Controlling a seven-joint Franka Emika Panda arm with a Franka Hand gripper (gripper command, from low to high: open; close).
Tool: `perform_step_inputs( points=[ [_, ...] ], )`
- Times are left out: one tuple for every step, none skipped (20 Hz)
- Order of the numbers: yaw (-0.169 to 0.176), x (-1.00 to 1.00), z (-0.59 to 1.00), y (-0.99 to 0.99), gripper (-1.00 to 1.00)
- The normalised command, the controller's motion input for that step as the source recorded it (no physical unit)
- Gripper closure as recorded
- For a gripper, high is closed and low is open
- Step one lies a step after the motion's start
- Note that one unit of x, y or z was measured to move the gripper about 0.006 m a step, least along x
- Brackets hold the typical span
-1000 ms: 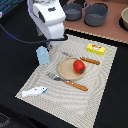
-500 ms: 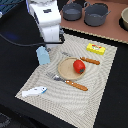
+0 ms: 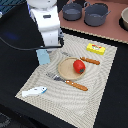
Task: Interact with the objects in diverse but meaningful ways.
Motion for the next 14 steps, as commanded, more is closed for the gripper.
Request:
perform_step_inputs(
  points=[
    [-0.005, -0.20, -0.35, 0.00, -1.00],
    [-0.007, -0.17, -0.33, 0.00, -1.00],
    [-0.012, -0.20, -0.35, 0.00, -1.00],
    [-0.016, -0.19, -0.35, 0.00, -1.00],
    [-0.023, -0.20, -0.36, 0.00, -1.00],
    [-0.025, -0.21, -0.36, 0.00, -1.00],
    [-0.025, -0.19, -0.36, 0.00, -1.00],
    [-0.026, -0.20, -0.36, 0.00, -1.00],
    [-0.027, -0.20, -0.35, 0.00, -1.00],
    [-0.027, -0.19, -0.35, 0.00, -1.00],
    [-0.027, -0.19, -0.35, 0.00, -1.00],
    [-0.026, -0.18, -0.34, 0.00, -1.00],
    [-0.025, -0.18, -0.35, 0.00, -1.00],
    [-0.025, -0.16, -0.34, 0.00, -1.00]
  ],
)
